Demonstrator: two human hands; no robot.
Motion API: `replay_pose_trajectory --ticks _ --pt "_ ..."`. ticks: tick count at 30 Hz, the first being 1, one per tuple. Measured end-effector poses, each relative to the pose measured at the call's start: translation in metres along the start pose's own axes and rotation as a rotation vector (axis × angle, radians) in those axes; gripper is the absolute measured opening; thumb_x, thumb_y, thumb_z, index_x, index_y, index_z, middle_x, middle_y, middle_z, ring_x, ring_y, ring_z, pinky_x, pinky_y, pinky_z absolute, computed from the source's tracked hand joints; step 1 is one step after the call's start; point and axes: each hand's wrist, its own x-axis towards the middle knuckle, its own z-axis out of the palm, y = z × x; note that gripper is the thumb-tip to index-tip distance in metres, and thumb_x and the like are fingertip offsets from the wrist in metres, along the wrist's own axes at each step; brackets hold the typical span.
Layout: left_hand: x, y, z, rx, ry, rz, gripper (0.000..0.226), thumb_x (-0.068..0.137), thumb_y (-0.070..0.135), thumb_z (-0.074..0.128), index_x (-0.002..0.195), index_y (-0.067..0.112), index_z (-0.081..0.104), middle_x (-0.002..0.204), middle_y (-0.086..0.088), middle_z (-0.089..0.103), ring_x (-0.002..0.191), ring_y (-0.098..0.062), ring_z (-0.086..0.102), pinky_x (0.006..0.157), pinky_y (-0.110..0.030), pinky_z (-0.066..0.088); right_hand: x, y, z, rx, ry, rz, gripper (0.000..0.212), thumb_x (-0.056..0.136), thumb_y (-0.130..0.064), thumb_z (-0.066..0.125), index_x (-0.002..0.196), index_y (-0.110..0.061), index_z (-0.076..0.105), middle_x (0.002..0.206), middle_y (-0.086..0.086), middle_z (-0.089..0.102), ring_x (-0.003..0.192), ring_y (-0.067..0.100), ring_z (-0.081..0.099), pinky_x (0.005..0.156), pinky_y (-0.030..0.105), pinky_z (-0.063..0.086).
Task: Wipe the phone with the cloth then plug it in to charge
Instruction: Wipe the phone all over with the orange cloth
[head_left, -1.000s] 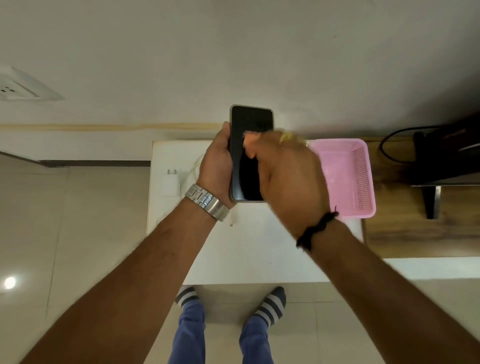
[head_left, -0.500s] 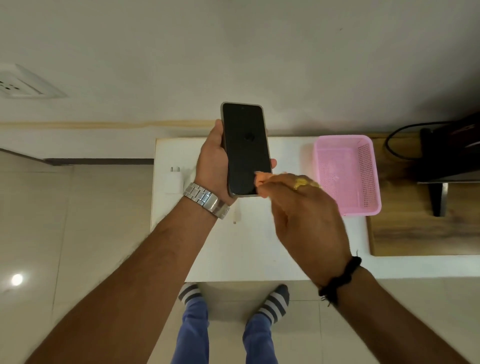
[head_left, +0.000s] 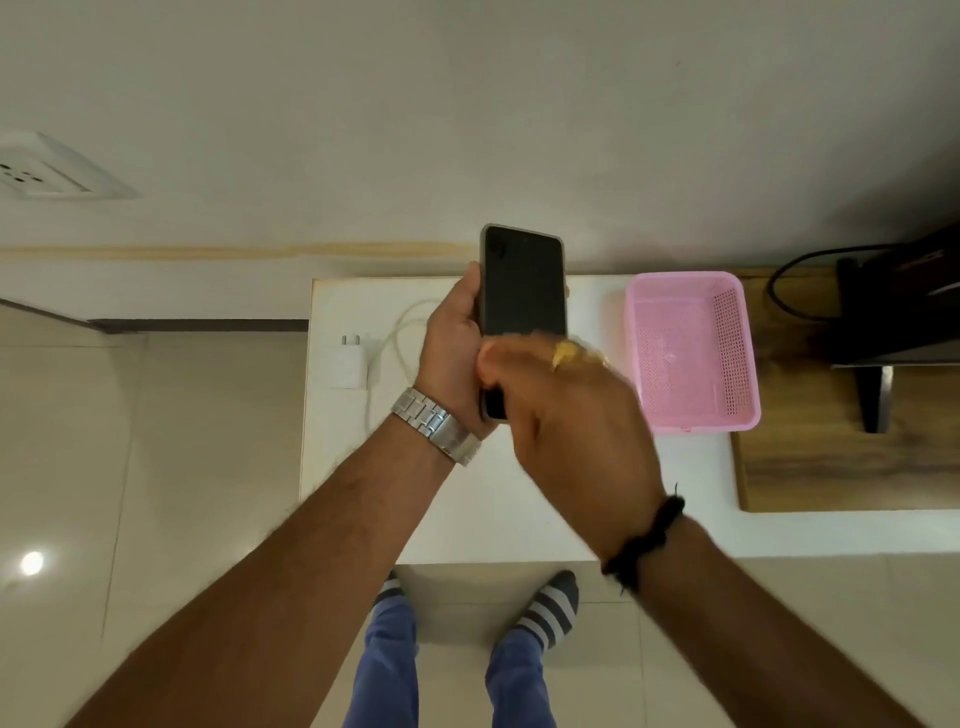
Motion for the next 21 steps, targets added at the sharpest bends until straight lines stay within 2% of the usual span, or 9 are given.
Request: replay_pose_trajectory --ticks 2,4,7,10,12,14,16,19,21 --pt "-0.003 -0.005 0.0 -0.023 -0.037 -0.053 0.06 0.101 0.057 0.044 0.128 0.01 0.071 0.117 -0.013 0.07 0.102 -0.029 0.069 0.099 -0.042 0.05 0.033 0.009 -0.017 -0.014 0.13 0.043 0.029 0.096 -0.02 0.048 0.105 -0.013 0.075 0.105 0.009 0.074 0.091 0.027 0.069 0.08 0.038 0.057" --pt "-0.003 -0.005 0.0 -0.038 -0.059 -0.061 0.053 0.101 0.055 0.044 0.114 0.015 0.077 0.112 -0.011 0.073 0.103 -0.029 0.069 0.1 -0.043 0.049 0.053 0.018 -0.029 -0.007 0.209 0.118 0.033 0.096 -0.023 0.045 0.106 -0.015 0.075 0.109 0.005 0.073 0.097 0.025 0.067 0.084 0.036 0.053" --pt "-0.002 0.006 -0.003 -0.038 -0.039 -0.008 0.056 0.102 0.055 0.042 0.131 0.013 0.064 0.128 -0.015 0.06 0.113 -0.031 0.06 0.108 -0.045 0.041 0.028 0.002 -0.012 -0.022 0.127 0.064 0.028 0.098 -0.021 0.048 0.105 -0.013 0.074 0.105 0.008 0.074 0.092 0.026 0.069 0.081 0.036 0.057" --pt "-0.004 0.008 -0.01 -0.011 -0.012 0.031 0.059 0.101 0.056 0.044 0.122 0.01 0.074 0.125 -0.02 0.063 0.101 -0.031 0.064 0.098 -0.046 0.049 -0.012 -0.013 -0.003 0.018 -0.018 0.001 0.02 0.088 -0.008 0.074 0.107 -0.004 0.076 0.1 0.016 0.077 0.085 0.031 0.074 0.081 0.043 0.063" --pt "-0.009 -0.004 -0.01 -0.011 -0.006 -0.018 0.056 0.1 0.056 0.048 0.116 0.011 0.077 0.117 -0.017 0.069 0.101 -0.029 0.067 0.096 -0.042 0.051 0.006 -0.002 -0.013 -0.034 0.044 -0.026 0.017 0.092 -0.012 0.066 0.105 -0.01 0.076 0.101 0.011 0.076 0.086 0.028 0.072 0.079 0.039 0.062" --pt "-0.01 -0.014 -0.01 -0.032 -0.01 -0.061 0.051 0.101 0.055 0.048 0.107 0.016 0.08 0.111 -0.011 0.073 0.104 -0.028 0.067 0.1 -0.042 0.049 0.039 0.009 -0.024 -0.051 0.149 0.045 0.023 0.095 -0.015 0.055 0.105 -0.015 0.076 0.107 0.006 0.075 0.093 0.026 0.069 0.082 0.036 0.056" --pt "-0.01 -0.014 -0.009 -0.037 -0.025 -0.051 0.05 0.103 0.053 0.045 0.1 0.019 0.082 0.105 -0.008 0.076 0.101 -0.027 0.069 0.095 -0.04 0.051 0.06 0.013 -0.027 -0.045 0.176 0.083 0.028 0.096 -0.017 0.049 0.105 -0.017 0.076 0.107 0.004 0.073 0.096 0.024 0.066 0.085 0.034 0.051" --pt "-0.01 0.001 -0.011 -0.033 -0.031 -0.028 0.053 0.1 0.053 0.046 0.111 0.014 0.079 0.109 -0.011 0.073 0.1 -0.026 0.07 0.093 -0.038 0.053 0.037 -0.002 -0.015 -0.002 0.104 0.065 0.03 0.097 -0.024 0.047 0.103 -0.014 0.074 0.103 0.006 0.073 0.09 0.023 0.068 0.082 0.031 0.056" --pt "-0.012 0.007 -0.013 0.0 -0.034 -0.025 0.056 0.095 0.054 0.052 0.123 0.01 0.071 0.114 -0.013 0.068 0.102 -0.026 0.066 0.093 -0.037 0.051 0.008 -0.017 -0.011 0.023 0.028 0.018 0.018 0.093 -0.018 0.066 0.105 -0.008 0.075 0.1 0.012 0.076 0.085 0.027 0.072 0.083 0.036 0.061"
